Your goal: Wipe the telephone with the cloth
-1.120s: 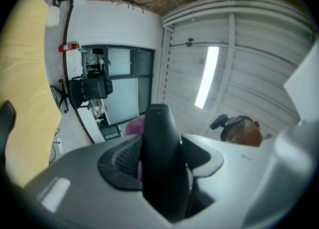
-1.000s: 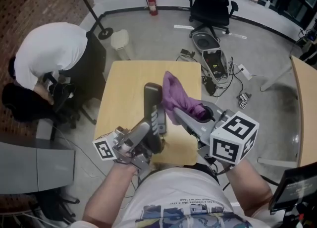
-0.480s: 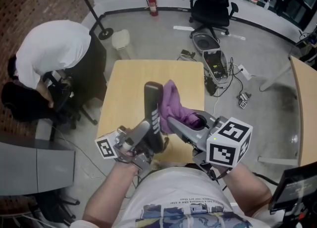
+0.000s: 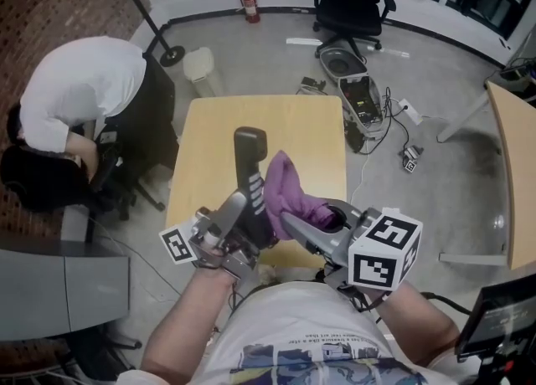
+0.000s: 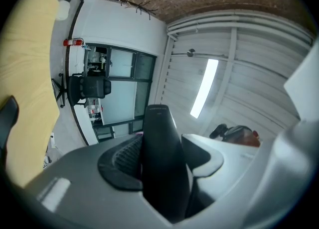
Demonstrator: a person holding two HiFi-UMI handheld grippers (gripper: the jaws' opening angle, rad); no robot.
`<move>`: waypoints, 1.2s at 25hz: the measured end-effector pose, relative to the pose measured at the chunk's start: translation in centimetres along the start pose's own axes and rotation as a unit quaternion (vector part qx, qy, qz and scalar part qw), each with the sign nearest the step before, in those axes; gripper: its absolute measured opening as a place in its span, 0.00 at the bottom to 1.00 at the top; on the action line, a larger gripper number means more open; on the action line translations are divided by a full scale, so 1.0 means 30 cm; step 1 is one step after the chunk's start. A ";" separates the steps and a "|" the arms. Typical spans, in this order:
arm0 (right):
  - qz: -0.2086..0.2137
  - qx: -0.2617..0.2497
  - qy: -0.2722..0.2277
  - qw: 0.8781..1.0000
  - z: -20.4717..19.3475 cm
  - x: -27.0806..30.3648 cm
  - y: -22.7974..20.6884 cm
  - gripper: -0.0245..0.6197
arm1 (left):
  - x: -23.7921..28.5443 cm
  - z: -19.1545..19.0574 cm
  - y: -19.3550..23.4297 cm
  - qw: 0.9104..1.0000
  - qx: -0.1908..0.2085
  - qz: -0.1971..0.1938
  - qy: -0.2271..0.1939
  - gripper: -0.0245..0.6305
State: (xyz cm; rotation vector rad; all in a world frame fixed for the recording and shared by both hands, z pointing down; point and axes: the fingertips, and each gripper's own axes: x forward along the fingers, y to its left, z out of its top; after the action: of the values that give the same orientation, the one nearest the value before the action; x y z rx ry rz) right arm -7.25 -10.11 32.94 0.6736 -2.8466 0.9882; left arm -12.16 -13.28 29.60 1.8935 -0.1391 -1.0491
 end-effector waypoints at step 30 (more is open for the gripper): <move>0.029 -0.108 0.000 0.994 0.057 -0.029 0.154 0.17 | 0.020 0.029 0.057 1.000 -0.025 0.002 -0.017 0.43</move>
State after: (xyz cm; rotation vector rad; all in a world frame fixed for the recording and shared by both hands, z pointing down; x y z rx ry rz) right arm -8.24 -7.58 28.74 0.5716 -2.9296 0.6705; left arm -11.87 -15.12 30.39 1.8300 -0.1346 -1.0731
